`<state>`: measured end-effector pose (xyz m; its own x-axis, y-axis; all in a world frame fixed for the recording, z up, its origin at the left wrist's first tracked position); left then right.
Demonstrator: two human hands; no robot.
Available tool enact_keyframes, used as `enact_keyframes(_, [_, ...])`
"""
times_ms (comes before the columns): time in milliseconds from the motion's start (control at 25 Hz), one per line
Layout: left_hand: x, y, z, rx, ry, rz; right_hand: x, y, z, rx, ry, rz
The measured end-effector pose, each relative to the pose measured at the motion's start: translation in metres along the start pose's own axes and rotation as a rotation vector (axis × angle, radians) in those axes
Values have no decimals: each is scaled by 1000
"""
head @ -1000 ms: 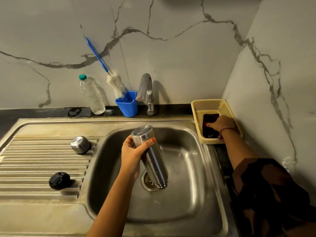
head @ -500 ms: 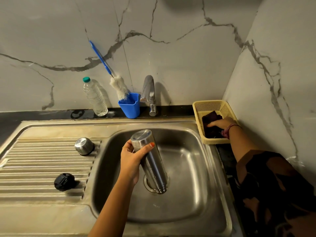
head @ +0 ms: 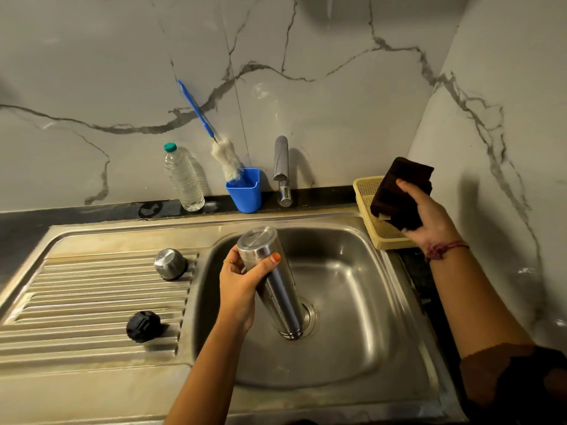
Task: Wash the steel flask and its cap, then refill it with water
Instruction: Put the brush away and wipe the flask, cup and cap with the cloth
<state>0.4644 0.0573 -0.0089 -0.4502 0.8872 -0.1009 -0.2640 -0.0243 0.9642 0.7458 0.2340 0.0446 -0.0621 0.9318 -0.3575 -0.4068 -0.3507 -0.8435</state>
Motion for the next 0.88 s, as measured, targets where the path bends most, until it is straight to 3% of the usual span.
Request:
enact_keyframes(160, [-6,6,-13,-1,-12,12,-39,41,16,139,8,85])
enact_keyframes(360, [-13,15,-23,-24,-16,25,-68,82,32,108,8,120])
enact_keyframes(720, [-23,21,-26,-33,-16,15,-98,110,44,176,-59,129])
enact_keyframes(880, [-28,23,-21,14,-52,38,-105,111,53,64,-57,100])
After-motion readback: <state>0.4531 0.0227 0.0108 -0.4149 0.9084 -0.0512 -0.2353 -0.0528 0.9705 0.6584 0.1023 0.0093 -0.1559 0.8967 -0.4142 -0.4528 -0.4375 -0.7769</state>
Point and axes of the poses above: each hand's wrist, its own x-axis towards the middle knuckle, its own z-axis out of the palm, y = z × x, the point moved 4 cm from there along x, towards the middle knuckle, and after that the axes turned 1 degree about x, right-handed, at the moved point
